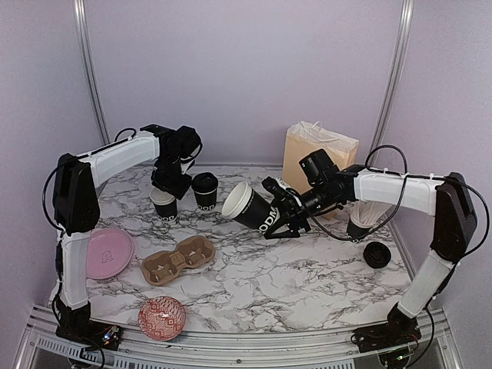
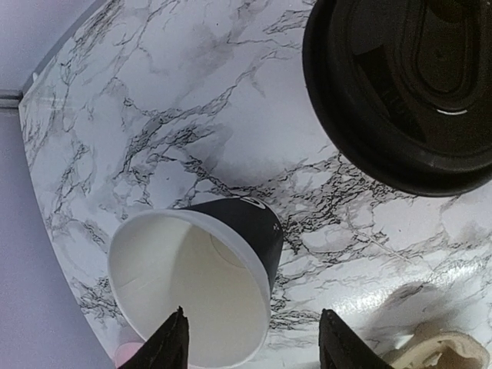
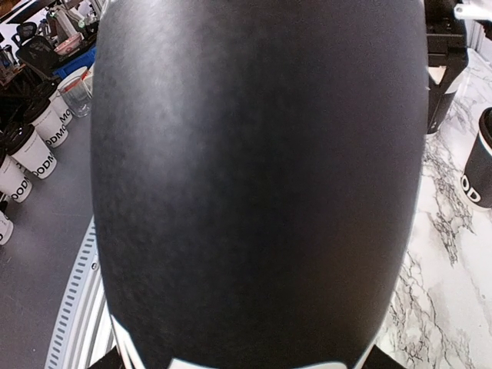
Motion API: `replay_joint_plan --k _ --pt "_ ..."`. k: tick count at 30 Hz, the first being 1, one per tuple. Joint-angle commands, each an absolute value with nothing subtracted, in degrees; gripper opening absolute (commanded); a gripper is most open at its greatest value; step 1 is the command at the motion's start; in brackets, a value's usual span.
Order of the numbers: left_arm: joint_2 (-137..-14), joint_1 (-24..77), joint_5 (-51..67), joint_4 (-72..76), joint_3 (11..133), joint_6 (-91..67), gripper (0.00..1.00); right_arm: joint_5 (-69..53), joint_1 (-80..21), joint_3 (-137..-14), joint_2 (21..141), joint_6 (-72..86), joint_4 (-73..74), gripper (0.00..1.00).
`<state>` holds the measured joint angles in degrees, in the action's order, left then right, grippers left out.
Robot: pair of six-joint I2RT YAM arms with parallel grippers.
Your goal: Pack the takeout coffee
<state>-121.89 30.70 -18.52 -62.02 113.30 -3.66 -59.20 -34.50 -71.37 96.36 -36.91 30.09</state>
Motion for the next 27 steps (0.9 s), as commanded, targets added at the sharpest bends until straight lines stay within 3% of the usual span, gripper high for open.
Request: replay_joint_plan --k 1,5,12,23,27 --pt "-114.3 31.3 -18.2 -63.4 115.3 -5.2 0.62 -61.3 -34.7 -71.4 95.1 -38.0 30.6 0.43" --pt "-100.7 34.7 -9.4 -51.0 108.9 -2.3 0.70 -61.9 -34.7 -71.8 95.4 -38.0 31.0 0.44" --pt "-79.9 38.8 24.5 -19.8 85.4 1.6 0.81 -62.5 -34.8 -72.2 95.4 -37.2 30.7 0.44" --pt "-85.6 45.9 31.3 -18.4 83.6 -1.1 0.83 -63.2 -34.8 -73.0 95.5 -35.2 29.7 0.44" --pt "-88.5 48.5 32.0 -19.6 84.9 -0.3 0.78 -63.2 -34.7 -73.3 95.5 -34.9 29.7 0.44"
